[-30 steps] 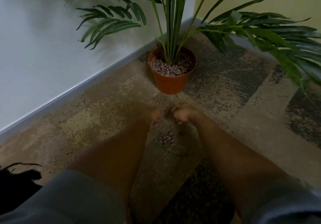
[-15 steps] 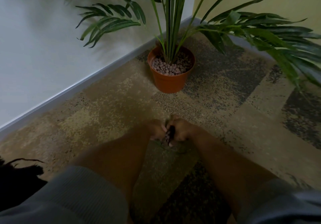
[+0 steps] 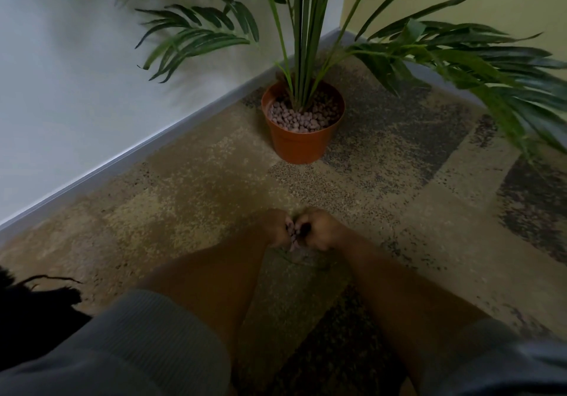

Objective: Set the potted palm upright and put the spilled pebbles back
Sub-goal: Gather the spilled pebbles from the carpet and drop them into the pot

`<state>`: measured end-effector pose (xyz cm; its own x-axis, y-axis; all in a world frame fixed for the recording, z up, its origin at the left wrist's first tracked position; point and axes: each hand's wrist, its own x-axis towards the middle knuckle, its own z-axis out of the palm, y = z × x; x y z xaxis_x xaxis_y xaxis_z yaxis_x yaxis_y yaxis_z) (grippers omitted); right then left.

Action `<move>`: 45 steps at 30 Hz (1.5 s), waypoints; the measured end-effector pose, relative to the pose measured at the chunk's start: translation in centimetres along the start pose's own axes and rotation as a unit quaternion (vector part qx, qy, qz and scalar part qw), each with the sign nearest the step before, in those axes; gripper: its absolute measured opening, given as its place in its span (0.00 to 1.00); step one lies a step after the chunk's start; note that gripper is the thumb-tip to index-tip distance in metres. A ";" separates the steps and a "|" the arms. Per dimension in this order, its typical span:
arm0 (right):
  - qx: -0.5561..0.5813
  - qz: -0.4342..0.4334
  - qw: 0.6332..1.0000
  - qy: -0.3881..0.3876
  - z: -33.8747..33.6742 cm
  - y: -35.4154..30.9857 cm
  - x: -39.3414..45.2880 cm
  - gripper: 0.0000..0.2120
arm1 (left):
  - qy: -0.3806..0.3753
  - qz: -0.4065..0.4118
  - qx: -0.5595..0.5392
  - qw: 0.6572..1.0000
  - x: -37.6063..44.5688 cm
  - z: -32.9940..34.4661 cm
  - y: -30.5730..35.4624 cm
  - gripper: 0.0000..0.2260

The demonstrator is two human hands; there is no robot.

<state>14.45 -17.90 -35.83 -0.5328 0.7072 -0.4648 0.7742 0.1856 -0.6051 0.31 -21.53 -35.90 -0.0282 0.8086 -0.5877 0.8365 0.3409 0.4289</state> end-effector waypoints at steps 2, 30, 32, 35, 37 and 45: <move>0.023 0.003 1.000 -0.005 -0.1 0.0 -0.1 0.11 | 0.006 0.003 -0.015 1.000 -0.1 -0.1 0.1 0.06; 0.566 0.169 0.803 -0.080 -1.7 0.1 0.7 0.05 | -0.053 -0.017 -0.377 0.924 -0.6 -0.7 1.8 0.07; 0.599 0.171 0.778 -0.079 -1.7 0.3 0.6 0.09 | -0.050 -0.009 -0.396 0.917 -0.7 -0.7 2.0 0.05; 0.630 0.174 0.754 -0.069 -1.6 0.4 0.6 0.09 | -0.078 -0.015 -0.467 0.881 -0.4 -0.7 1.6 0.01; 0.652 0.177 0.735 -0.057 -1.6 0.6 0.7 0.09 | -0.100 -0.025 -0.518 0.849 -0.2 -0.9 1.7 0.03; 0.754 0.146 0.637 -0.064 -2.1 0.7 0.7 0.13 | -0.040 -0.072 -0.647 0.758 -0.7 -2.1 2.2 0.14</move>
<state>15.36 -15.89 -35.25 -0.5401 0.4816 -0.6902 -0.3102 -0.8763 -0.3686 1.01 -20.39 -33.14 0.0088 0.7038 -0.7104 -0.4100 0.6505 0.6394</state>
